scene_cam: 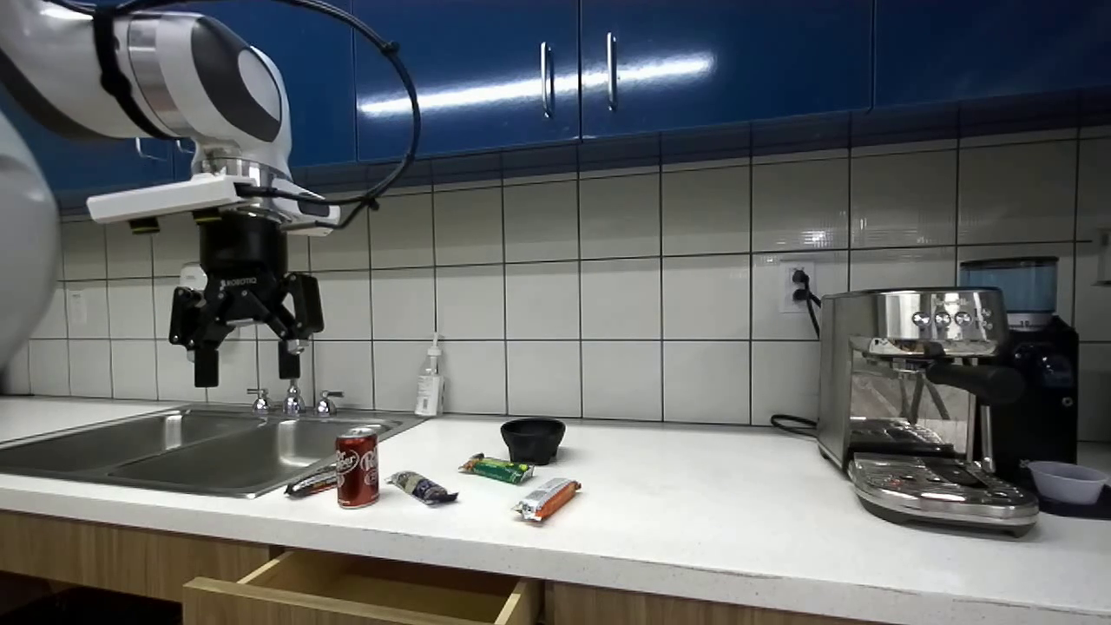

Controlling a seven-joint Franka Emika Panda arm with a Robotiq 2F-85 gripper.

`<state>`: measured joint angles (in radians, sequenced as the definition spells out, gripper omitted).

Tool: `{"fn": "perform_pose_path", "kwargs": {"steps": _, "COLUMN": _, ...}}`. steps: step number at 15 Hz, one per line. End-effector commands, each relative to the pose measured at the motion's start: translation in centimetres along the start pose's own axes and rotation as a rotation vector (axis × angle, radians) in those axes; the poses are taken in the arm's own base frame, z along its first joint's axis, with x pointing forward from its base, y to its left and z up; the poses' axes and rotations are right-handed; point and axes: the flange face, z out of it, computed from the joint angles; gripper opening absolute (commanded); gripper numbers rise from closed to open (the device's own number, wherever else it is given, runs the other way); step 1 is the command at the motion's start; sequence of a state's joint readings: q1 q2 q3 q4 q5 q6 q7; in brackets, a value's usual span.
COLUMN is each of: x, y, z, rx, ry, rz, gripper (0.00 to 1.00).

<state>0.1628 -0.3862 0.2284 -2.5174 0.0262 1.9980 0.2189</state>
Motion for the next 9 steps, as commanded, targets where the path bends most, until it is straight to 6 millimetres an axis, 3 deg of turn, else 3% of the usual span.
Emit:
{"fn": "perform_pose_path", "kwargs": {"steps": 1, "x": 0.4, "y": 0.4, "z": 2.0, "rx": 0.028, "ry": 0.013, "rz": 0.058, "gripper": 1.00}}
{"fn": "perform_pose_path", "kwargs": {"steps": 9, "x": 1.7, "y": 0.9, "z": 7.9, "rx": 0.060, "ry": 0.034, "rz": 0.100, "gripper": 1.00}}
